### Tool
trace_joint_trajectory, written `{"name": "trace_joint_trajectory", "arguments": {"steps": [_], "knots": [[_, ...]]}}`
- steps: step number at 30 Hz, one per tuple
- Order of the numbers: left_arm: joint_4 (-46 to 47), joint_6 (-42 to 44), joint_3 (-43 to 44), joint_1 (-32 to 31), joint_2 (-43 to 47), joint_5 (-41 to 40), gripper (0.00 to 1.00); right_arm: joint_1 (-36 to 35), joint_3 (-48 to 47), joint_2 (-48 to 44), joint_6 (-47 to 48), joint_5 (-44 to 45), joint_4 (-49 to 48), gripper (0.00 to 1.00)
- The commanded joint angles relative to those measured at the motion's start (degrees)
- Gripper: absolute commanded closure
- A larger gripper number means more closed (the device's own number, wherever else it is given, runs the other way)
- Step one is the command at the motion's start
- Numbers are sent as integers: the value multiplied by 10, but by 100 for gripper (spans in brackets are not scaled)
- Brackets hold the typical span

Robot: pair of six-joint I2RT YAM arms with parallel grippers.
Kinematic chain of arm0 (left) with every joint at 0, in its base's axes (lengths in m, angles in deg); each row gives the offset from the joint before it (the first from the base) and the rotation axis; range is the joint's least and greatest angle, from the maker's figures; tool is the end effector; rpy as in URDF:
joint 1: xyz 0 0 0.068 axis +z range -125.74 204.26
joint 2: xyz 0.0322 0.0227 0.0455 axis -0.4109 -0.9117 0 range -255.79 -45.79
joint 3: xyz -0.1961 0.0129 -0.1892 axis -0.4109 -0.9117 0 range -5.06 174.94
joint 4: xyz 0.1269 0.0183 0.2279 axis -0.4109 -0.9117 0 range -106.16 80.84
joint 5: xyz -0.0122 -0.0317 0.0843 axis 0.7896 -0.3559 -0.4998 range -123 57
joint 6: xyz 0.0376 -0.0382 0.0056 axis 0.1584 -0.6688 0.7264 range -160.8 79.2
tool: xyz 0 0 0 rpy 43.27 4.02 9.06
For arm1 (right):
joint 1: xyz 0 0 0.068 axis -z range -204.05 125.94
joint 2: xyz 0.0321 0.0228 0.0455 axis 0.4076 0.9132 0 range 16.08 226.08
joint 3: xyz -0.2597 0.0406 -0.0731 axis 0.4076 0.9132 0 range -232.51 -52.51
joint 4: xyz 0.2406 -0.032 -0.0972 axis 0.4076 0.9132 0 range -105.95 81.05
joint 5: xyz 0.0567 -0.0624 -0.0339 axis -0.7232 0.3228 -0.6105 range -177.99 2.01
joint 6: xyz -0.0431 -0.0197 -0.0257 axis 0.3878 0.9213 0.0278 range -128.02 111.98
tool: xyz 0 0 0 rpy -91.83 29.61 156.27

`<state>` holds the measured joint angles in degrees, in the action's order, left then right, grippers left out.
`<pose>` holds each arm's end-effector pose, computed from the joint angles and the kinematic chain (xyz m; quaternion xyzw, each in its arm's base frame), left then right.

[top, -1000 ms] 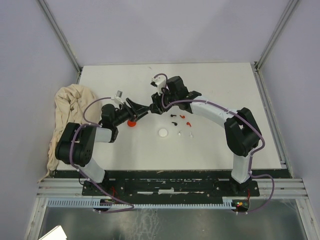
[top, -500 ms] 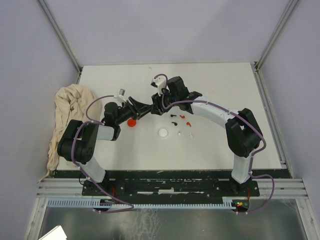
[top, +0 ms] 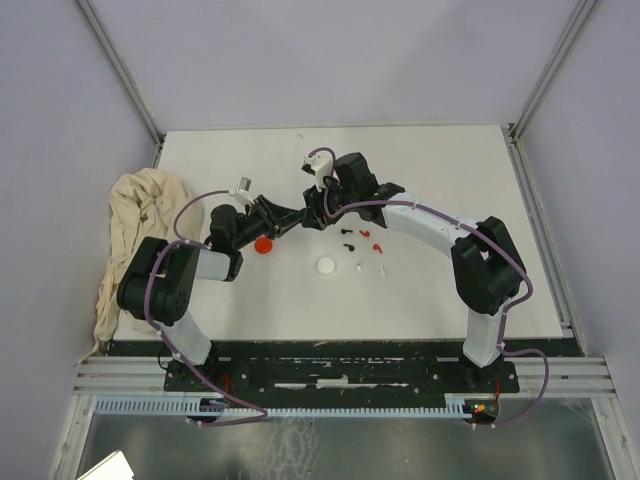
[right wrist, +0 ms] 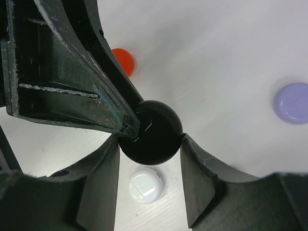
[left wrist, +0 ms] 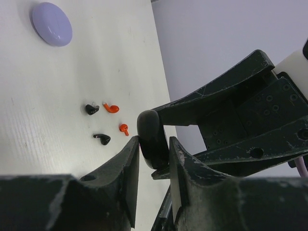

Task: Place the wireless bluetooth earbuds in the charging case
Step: Pick up the charging case at the center of the board.

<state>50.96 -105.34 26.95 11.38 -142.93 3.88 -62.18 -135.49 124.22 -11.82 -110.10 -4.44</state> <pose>0.2998 -0.0904 0.1694 -0.1124 0.7227 -0.5828 0.3542 0.3341 0.2793 0.2506 -0.3410 0.8126 0.3176 0.3501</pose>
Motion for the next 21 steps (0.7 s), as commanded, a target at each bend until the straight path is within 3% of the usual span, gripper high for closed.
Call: {"name": "trace_joint_trajectory", "arguments": {"steps": [1, 9, 11, 13, 14, 17, 21], "knots": [[44, -26, 15, -4, -7, 0, 70, -3, -2, -29, 0, -7, -18, 69], [55, -33, 14, -4, -12, 0, 91, -3, -3, -28, 2, -2, -16, 68], [56, -34, 13, -4, -11, 0, 97, -3, -3, -31, -2, 4, -16, 53], [55, -34, 10, -4, -10, -4, 97, -2, 10, -51, -7, 26, -24, 21], [55, -34, 9, -5, -9, -5, 97, 0, 18, -62, -10, 36, -29, 14], [56, -34, 8, -4, -9, -4, 97, 6, 42, -106, -21, 75, -42, 2], [62, -34, 7, -4, -7, 2, 97, 13, 57, -153, -45, 134, -30, 0]]}}
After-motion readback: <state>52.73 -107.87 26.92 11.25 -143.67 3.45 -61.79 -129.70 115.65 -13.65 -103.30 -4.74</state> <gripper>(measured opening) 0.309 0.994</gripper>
